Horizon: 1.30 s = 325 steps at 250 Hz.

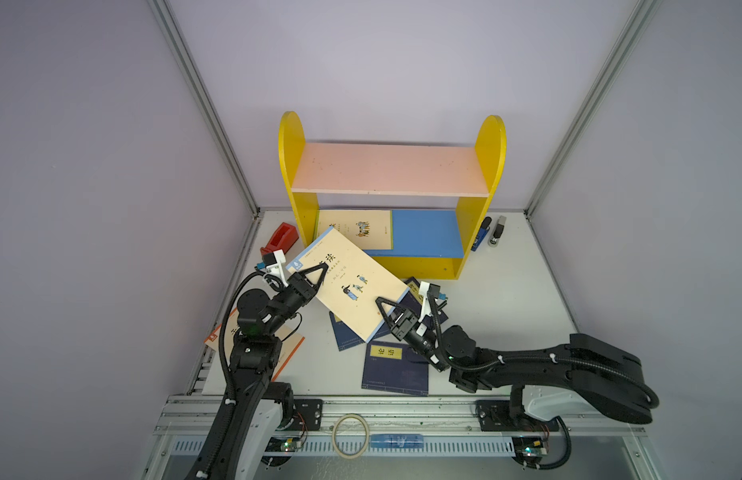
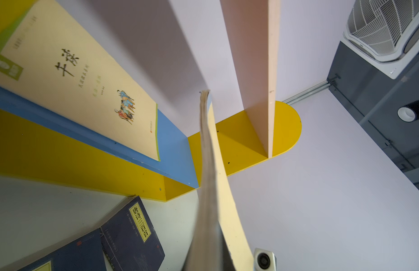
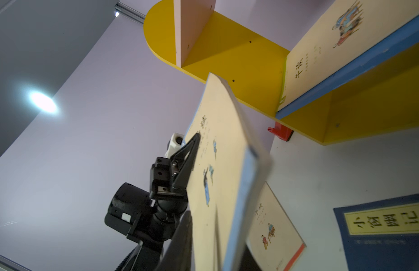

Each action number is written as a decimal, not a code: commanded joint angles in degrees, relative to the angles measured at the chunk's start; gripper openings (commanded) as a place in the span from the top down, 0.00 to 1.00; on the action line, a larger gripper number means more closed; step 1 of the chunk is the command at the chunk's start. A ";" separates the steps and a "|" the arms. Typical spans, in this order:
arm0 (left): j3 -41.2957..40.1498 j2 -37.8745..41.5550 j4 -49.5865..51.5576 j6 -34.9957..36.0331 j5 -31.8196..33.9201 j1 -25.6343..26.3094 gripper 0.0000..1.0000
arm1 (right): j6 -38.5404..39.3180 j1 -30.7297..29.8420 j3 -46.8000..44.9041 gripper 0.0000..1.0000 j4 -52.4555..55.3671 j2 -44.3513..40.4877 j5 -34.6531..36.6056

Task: Stacking books/files
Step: Pass the book.

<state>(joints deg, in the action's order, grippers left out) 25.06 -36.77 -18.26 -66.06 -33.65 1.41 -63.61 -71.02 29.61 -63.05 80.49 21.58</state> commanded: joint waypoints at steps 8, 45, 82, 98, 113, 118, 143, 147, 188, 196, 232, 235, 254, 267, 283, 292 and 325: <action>-1.79 -0.52 -2.51 -3.26 -0.11 -2.95 1.00 | 0.18 -4.07 1.51 0.72 -9.24 5.22 11.55; -1.97 1.74 -1.43 -3.33 -0.07 -4.57 1.00 | -3.96 -6.74 3.81 0.68 -17.59 13.85 17.97; -0.56 7.38 5.06 0.40 3.08 -4.66 1.00 | -6.92 -9.04 8.85 0.73 -17.81 20.01 22.50; 0.31 9.98 8.58 2.60 5.06 -4.66 1.00 | -5.38 -10.94 10.64 0.74 -17.81 21.21 25.98; 0.83 12.11 11.07 4.10 6.69 -4.62 1.00 | -5.42 -12.34 12.01 0.73 -17.82 22.21 29.04; 0.87 12.60 11.43 4.36 7.12 -4.66 1.00 | -5.94 -12.66 12.41 0.72 -17.81 22.65 29.50; 0.60 13.99 12.02 4.82 8.31 -4.66 1.00 | -7.33 -13.65 14.71 0.72 -17.81 24.23 30.13; 0.54 14.01 12.04 4.84 8.35 -4.66 1.00 | -7.48 -13.80 14.97 0.71 -17.81 24.58 30.30; 0.17 13.48 12.30 4.47 8.75 -4.66 1.00 | -9.93 -15.78 16.23 0.74 -17.81 25.68 34.93; -0.01 13.58 12.28 4.41 8.91 -4.66 1.00 | -11.15 -16.07 16.03 0.76 -17.81 25.77 36.31; -0.36 13.83 12.29 4.11 9.31 -4.66 1.00 | -14.15 -16.77 16.10 0.78 -17.81 26.29 39.39; -0.34 13.83 12.30 4.13 9.31 -4.57 1.00 | -14.29 -16.78 16.22 0.78 -17.81 26.36 39.55; -0.19 14.09 12.64 4.36 9.55 -4.66 1.00 | -15.73 -17.01 16.62 0.78 -17.86 26.96 40.26; -0.19 14.35 12.98 4.41 9.70 -4.66 1.00 | -15.86 -16.97 16.76 0.77 -17.81 27.05 40.96; -0.19 14.70 13.04 4.31 9.73 -4.66 1.00 | -15.34 -16.97 16.98 0.75 -17.74 27.07 41.93; -0.17 14.80 12.88 4.17 9.66 -4.66 1.00 | -14.90 -16.96 17.06 0.74 -17.73 27.01 42.20; -0.16 15.24 12.87 4.03 9.53 -4.67 1.00 | -12.08 -16.97 18.19 0.74 -17.73 26.96 42.27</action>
<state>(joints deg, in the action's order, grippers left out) 24.67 -21.91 -4.32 -62.83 -24.32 -3.18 -77.73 -87.92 46.78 -78.46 107.46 61.93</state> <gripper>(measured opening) 0.075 0.265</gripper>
